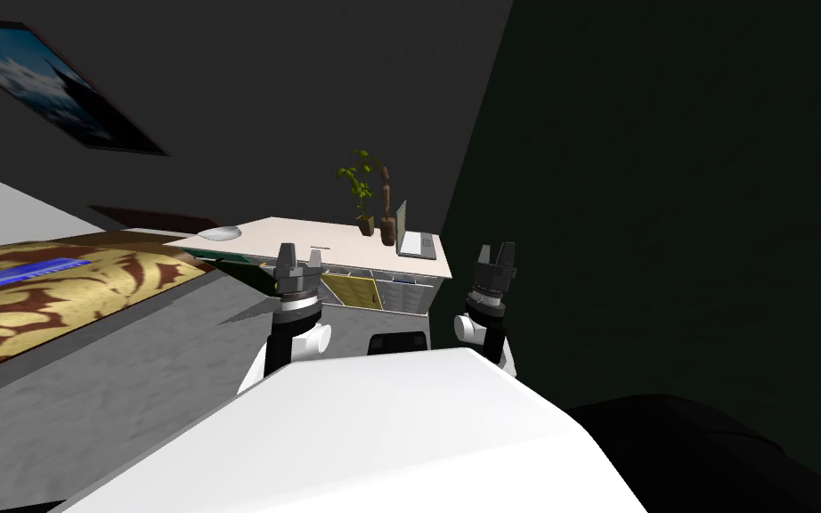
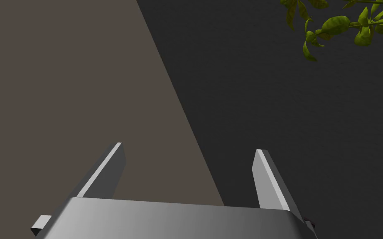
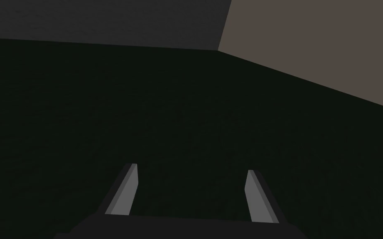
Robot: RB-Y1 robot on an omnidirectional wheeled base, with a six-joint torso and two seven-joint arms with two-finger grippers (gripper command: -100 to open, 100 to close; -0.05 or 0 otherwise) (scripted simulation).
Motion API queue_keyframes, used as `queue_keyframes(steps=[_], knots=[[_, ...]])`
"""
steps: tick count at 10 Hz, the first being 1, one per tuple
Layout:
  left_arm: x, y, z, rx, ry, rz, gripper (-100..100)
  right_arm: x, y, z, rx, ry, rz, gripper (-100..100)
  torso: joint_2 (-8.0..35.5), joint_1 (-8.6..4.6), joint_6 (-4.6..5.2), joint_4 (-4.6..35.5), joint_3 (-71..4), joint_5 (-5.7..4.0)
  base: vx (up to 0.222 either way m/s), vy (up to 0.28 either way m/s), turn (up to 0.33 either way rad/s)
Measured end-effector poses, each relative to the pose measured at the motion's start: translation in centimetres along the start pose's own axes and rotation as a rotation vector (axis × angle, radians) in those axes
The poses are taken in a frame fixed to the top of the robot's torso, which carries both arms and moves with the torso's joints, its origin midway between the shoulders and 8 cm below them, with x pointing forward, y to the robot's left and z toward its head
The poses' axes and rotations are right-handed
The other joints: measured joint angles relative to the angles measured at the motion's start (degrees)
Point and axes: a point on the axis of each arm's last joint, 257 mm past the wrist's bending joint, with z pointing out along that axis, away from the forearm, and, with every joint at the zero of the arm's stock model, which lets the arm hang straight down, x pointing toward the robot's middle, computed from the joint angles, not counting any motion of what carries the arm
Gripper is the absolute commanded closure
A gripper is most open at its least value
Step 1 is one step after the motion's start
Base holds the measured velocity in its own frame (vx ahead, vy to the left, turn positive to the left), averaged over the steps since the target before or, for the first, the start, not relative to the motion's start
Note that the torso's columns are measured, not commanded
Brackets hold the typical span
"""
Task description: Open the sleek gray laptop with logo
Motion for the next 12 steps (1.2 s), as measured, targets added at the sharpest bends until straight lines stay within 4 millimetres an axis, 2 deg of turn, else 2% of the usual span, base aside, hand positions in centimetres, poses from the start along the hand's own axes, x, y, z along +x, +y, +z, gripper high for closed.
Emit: queue_keyframes(steps=[2, 9, 10, 12], knots=[[0.00, 0.00, 0.00, 0.000, 0.000, 0.000, 0, 0.00, 0.00, 0.00, 0.000, 0.000, 0.000, 0, 5.97, 0.00, 0.00, 6.00, -12.00, 0.00, 0.000, 0.000, 0.000], [0.00, -0.02, 0.01, 0.000, 0.000, 0.000, 0, 0.00, 0.02, 0.01, 0.000, 0.000, 0.000, 0, 35.39, 0.00, 0.00, 35.37, -70.73, 0.00, 0.000, 0.000, 0.000], [0.00, -0.02, 0.01, 0.000, 0.000, 0.000, 0, 0.00, 0.02, 0.01, 0.000, 0.000, 0.000, -100, 39.62, 0.00, 0.00, 39.60, -79.19, 0.00, 0.012, 0.023, 0.016], [0.00, 0.01, -0.01, 0.000, 0.000, 0.000, 0, 0.57, -0.42, -0.07, 0.007, 0.055, -0.033, -100, 42.05, 0.10, 0.00, 42.04, -84.28, 0.03, 0.011, 0.052, 0.027]])
